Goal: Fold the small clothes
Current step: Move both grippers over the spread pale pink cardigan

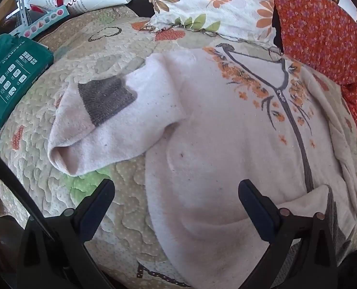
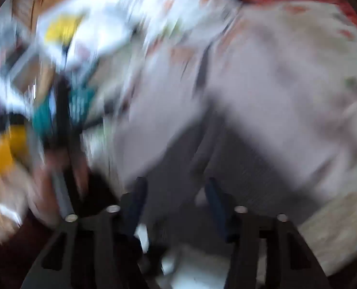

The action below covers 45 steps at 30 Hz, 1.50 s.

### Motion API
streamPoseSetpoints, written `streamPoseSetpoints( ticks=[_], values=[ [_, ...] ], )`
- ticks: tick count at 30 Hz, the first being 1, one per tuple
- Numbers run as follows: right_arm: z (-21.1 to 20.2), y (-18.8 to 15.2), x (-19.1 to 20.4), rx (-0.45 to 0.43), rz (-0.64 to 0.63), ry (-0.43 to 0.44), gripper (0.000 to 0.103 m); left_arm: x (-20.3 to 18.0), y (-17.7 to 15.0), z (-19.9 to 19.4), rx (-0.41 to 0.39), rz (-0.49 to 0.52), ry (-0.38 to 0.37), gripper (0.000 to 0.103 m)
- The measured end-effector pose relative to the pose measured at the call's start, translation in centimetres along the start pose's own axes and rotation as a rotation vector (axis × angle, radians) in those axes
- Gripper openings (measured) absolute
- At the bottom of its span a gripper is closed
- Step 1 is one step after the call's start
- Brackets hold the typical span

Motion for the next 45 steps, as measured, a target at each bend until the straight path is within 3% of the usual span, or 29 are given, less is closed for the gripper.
streamPoseSetpoints(
  ticks=[3, 7, 8, 9, 10, 14, 17, 19, 22, 24, 26, 28, 32, 37, 41, 43, 45],
  values=[
    [4.3, -2.3, 0.9, 0.112, -0.046, -0.062, 0.048, 0.4, 0.5, -0.3, -0.012, -0.003, -0.008, 0.102],
    [6.3, -2.1, 1.8, 0.089, -0.093, -0.117, 0.049, 1.1, 1.2, -0.5, -0.009, -0.024, -0.025, 0.102],
    [6.6, -1.9, 2.0, 0.081, -0.098, -0.120, 0.036, 1.4, 1.3, -0.4, -0.007, -0.030, -0.028, 0.102],
    [6.9, -1.5, 2.3, 0.080, -0.109, -0.120, 0.010, 1.8, 1.4, -0.3, -0.007, -0.037, -0.028, 0.102],
    [6.9, -1.2, 3.0, 0.082, -0.121, -0.118, 0.006, 1.9, 1.8, 0.0, -0.009, -0.039, -0.028, 0.102],
    [8.7, -1.6, 7.3, 0.130, -0.184, 0.032, 0.006, 3.0, 2.4, 0.2, -0.022, -0.050, -0.008, 0.102],
    [10.7, -4.0, 13.0, 0.230, -0.294, 0.231, 0.006, 4.2, 3.1, -0.1, -0.056, -0.048, 0.018, 0.102],
    [11.6, -5.1, 15.5, 0.265, -0.377, 0.273, 0.006, 5.1, 3.8, -0.4, -0.075, -0.053, 0.029, 0.102],
    [12.0, -5.1, 16.2, 0.275, -0.373, 0.337, 0.006, 6.3, 4.6, -0.9, -0.111, -0.067, 0.046, 0.102],
    [12.3, -4.7, 15.4, 0.284, -0.306, 0.409, 0.008, 6.7, 5.1, -0.9, -0.109, -0.081, 0.044, 0.102],
    [12.3, -5.0, 14.7, 0.291, -0.272, 0.425, 0.010, 6.5, 5.1, -0.7, -0.077, -0.088, 0.049, 0.102],
    [12.6, -5.4, 14.4, 0.297, -0.273, 0.406, 0.010, 5.8, 5.2, -0.8, -0.066, -0.085, 0.052, 0.102],
    [10.3, -6.5, 14.4, 0.292, -0.328, 0.379, 0.033, 3.5, 5.1, -1.1, -0.057, -0.060, 0.039, 0.102],
    [5.8, -5.7, 12.3, 0.217, -0.349, 0.300, 0.036, 0.2, 5.3, -1.5, -0.066, -0.006, 0.031, 0.102],
    [0.4, -2.4, 7.3, 0.085, -0.276, 0.174, 0.041, -1.8, 5.5, -1.1, -0.075, 0.021, 0.004, 0.102],
    [-2.5, -0.3, 3.7, 0.014, -0.219, 0.069, 0.042, -2.5, 5.4, -0.7, -0.073, 0.033, -0.006, 0.102],
    [-4.4, 1.3, 1.4, -0.018, -0.186, -0.004, 0.042, -2.8, 5.1, -0.2, -0.063, 0.041, -0.025, 0.102]
  ],
)
Point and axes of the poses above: each gripper's, at about its wrist camera, not at the fingertips, and z roughly the way its jaws point, x to its left, y to its top, the point moved 6 cm from there along z, roughly the way its jaws point, and after that the axes turned 8 degrees about y, right-handed, at the moved point
